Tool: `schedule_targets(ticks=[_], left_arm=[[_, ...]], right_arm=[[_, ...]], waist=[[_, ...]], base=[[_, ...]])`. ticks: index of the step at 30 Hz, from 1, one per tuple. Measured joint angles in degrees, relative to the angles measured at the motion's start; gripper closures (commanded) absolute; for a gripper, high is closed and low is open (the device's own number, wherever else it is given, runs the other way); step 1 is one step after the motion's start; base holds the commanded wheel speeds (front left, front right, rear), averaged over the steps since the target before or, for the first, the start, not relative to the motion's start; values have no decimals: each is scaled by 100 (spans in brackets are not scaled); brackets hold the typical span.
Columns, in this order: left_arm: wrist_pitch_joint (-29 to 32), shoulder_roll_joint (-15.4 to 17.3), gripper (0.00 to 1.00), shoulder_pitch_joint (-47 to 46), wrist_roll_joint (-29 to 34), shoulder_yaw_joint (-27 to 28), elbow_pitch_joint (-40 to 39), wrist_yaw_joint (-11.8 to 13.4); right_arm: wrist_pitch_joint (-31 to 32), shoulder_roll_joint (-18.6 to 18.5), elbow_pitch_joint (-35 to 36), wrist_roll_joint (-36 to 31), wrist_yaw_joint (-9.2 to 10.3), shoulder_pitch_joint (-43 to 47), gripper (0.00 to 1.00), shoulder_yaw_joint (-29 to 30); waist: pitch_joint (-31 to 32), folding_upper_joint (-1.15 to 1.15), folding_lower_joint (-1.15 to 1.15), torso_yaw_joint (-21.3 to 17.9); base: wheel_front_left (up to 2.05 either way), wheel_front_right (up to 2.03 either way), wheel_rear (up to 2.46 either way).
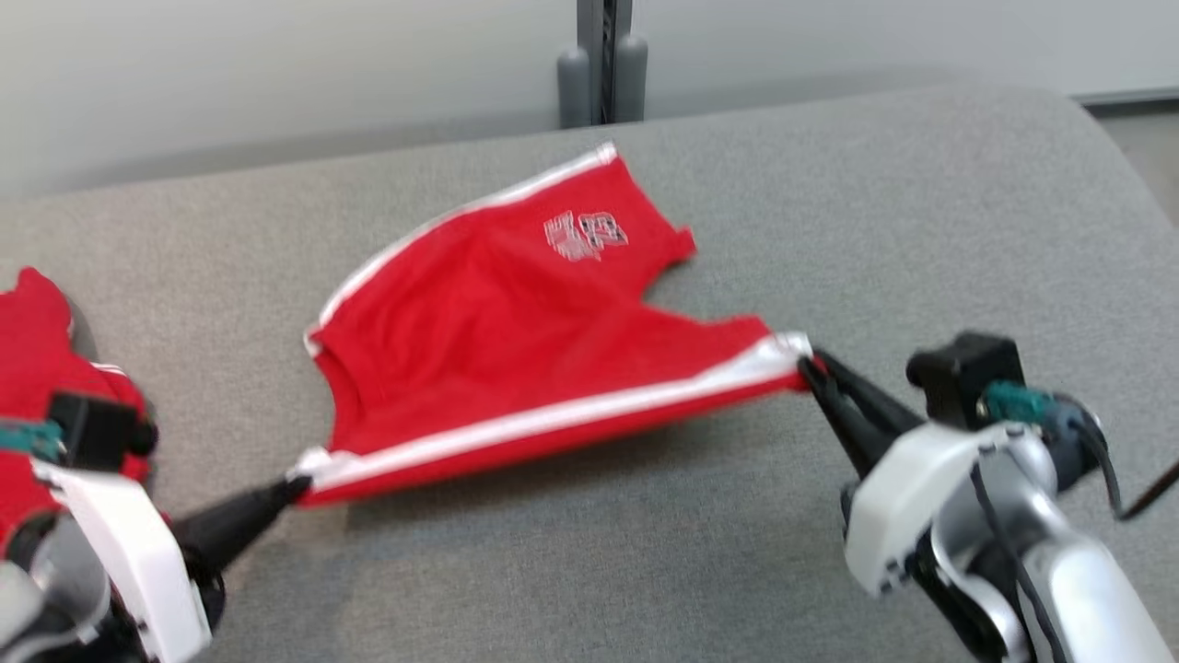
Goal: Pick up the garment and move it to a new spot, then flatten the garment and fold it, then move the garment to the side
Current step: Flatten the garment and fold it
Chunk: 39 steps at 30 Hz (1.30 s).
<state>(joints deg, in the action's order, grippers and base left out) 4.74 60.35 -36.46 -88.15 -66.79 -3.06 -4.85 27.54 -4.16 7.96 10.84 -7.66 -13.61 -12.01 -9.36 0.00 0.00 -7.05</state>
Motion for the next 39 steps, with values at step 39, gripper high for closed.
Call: schedule_targets(ticks=[39], left_arm=[[2184, 89, 100, -915, -1513, 549, 291, -241]], right_arm=[[1179, 149, -83, 221, 1, -951, 100, 197]], waist=[[-815, 0, 0, 217]], base=[[0, 0, 0]])
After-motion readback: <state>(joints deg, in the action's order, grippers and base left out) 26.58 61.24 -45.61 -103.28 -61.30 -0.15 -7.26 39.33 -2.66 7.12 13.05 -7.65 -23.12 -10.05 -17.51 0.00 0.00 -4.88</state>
